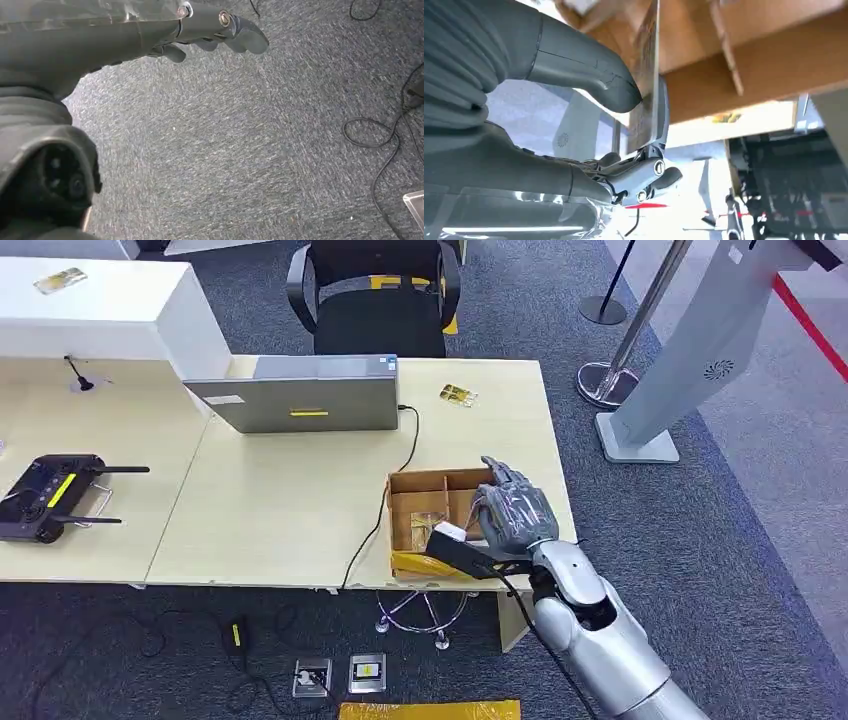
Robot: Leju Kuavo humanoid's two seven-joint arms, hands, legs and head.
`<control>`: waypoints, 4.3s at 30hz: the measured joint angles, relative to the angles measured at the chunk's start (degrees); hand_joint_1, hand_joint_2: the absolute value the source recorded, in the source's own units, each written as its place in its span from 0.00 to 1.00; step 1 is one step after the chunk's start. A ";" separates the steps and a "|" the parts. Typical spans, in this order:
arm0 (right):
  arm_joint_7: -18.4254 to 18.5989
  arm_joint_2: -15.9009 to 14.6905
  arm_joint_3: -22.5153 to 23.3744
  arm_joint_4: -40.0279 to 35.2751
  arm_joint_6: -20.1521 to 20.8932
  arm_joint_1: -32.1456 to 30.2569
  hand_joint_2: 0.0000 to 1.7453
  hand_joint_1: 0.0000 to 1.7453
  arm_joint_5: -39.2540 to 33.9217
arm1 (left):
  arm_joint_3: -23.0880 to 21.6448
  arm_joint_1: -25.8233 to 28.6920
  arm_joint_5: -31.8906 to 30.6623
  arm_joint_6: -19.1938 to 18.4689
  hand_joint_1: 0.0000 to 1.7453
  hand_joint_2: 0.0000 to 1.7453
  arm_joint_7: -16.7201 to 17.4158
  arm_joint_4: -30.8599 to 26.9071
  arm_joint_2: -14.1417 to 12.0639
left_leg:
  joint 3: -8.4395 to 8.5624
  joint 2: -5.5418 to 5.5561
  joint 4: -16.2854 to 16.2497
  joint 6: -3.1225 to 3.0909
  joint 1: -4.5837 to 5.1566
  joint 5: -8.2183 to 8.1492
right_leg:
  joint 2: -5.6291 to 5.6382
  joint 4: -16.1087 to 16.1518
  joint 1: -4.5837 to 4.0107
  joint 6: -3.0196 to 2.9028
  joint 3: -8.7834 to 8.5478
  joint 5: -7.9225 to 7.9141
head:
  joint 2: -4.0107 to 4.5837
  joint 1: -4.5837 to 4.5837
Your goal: Pass the card to the sensor for recognition and then transmit it.
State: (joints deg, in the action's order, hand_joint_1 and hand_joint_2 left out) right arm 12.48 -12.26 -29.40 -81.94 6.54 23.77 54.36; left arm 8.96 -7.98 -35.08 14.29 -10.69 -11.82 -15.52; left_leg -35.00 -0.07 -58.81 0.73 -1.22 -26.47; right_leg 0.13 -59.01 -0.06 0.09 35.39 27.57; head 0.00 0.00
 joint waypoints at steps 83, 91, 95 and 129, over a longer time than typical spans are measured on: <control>-21.44 6.27 8.46 47.30 -32.46 34.39 1.00 0.71 4.87 | -0.59 -2.01 0.70 -0.44 0.00 0.00 -0.48 0.00 0.81 | -0.04 0.03 -0.03 0.00 0.01 0.01 | -0.03 -0.05 0.01 0.00 0.00 -0.01 | 0.00 -0.02; -21.40 6.27 8.46 49.24 -32.72 34.56 1.00 0.00 5.03 | -0.74 -2.07 0.66 -0.74 0.00 0.00 -0.48 0.00 0.81 | -0.02 0.01 -0.03 0.00 0.00 0.00 | -0.01 -0.05 0.00 0.00 0.03 -0.01 | 0.00 -0.02; -21.59 6.27 8.46 49.59 -33.09 34.54 1.00 0.00 4.87 | -0.85 -2.07 0.68 -0.83 0.00 0.00 -0.48 0.00 0.81 | 0.00 0.01 -0.03 0.00 0.00 0.01 | -0.01 -0.05 0.00 0.00 0.02 -0.01 | 0.00 -0.04; -50.82 -4.92 36.71 25.90 -43.01 17.45 1.00 0.00 0.50 | -1.84 0.27 7.72 1.79 0.00 0.00 0.13 0.13 0.83 | 0.08 0.06 -0.06 -0.02 0.02 -0.04 | -0.09 0.03 0.03 0.01 -0.07 -0.01 | 0.00 -0.04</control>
State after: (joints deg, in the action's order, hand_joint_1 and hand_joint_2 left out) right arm -38.34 -17.18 7.31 -56.04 -36.48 41.22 54.86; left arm 7.13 -7.72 -27.36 16.09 -10.56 -11.69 -14.69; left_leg -34.92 -0.01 -58.87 0.71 -1.19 -26.52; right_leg 0.04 -58.98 -0.03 0.10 35.32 27.56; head 0.00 -0.04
